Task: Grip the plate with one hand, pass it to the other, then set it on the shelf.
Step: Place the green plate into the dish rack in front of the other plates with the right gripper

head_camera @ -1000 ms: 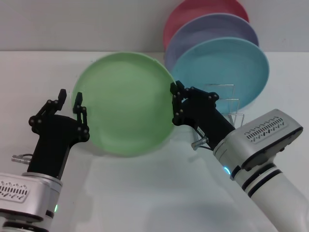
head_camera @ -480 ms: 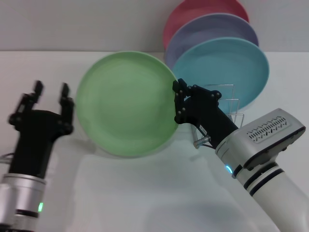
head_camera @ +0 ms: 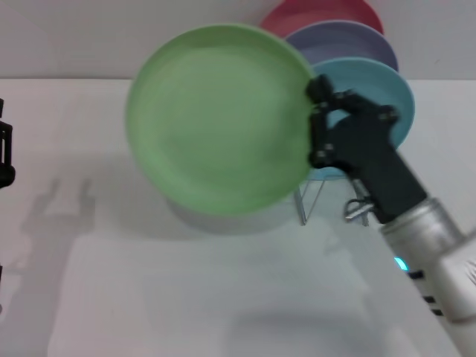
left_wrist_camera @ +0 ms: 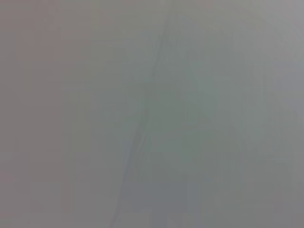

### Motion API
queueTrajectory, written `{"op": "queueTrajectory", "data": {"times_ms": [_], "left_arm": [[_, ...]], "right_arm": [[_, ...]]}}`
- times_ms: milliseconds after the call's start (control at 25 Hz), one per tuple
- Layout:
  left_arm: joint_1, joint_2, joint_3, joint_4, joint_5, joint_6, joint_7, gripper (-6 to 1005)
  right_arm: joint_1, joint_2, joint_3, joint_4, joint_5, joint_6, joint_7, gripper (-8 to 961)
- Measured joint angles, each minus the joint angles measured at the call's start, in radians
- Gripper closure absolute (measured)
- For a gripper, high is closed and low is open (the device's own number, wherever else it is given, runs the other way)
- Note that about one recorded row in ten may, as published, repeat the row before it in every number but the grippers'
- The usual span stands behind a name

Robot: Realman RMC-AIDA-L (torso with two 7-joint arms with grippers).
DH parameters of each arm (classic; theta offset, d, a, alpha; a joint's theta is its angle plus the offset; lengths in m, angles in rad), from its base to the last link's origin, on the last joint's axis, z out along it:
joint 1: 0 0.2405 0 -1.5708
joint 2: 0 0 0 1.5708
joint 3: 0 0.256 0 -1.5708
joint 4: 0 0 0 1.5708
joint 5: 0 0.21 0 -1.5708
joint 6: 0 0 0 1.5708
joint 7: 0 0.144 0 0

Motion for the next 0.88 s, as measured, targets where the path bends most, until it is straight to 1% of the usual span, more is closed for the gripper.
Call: {"op": "queueTrajectory", "data": {"times_ms": [40,80,160,280,360,440,640,800,880], "left_arm": [[-0.007,0.000,-0.010,-0.022,0.000,-0.004,-0.041,517],[-0.007,0.000,-0.010,-0.022,0.000,-0.004,-0.041,517],[-0.015,0.000,-0.016,-0.037,0.000,-0.009,-0.065,517],[-0.025,0.000,-0.016,-0.046,0.000,-0.016,-0.072,518],[-0.028,-0.001,-0.017,-0.045,0.000,-0.025,-0.072,518],[-0.030,-0.002,-0.017,-0.042,-0.001,-0.038,-0.073,518],[-0.034,-0.006,-0.022,-0.027,-0.010,-0.067,-0.074,519],[-0.036,-0.008,-0.023,-0.012,-0.011,-0.091,-0.075,520],[-0.036,-0.009,-0.023,-0.006,-0.012,-0.094,-0.075,520]], "right_arm": [[-0.021,-0.003,0.000,-0.020,-0.026,-0.093,-0.056,926],[-0.021,-0.003,0.000,-0.020,-0.026,-0.093,-0.056,926],[-0.042,-0.007,0.005,-0.055,-0.051,-0.190,-0.139,926],[-0.049,-0.008,0.008,-0.148,-0.059,-0.297,-0.223,926],[-0.042,-0.009,0.009,-0.218,-0.059,-0.349,-0.235,927],[-0.024,-0.012,0.018,-0.301,-0.055,-0.395,-0.236,928],[0.030,-0.014,0.028,-0.452,-0.052,-0.458,-0.236,931],[0.080,-0.020,0.014,-0.569,-0.054,-0.481,-0.246,932],[0.105,-0.025,-0.011,-0.629,-0.061,-0.485,-0.246,933]]}}
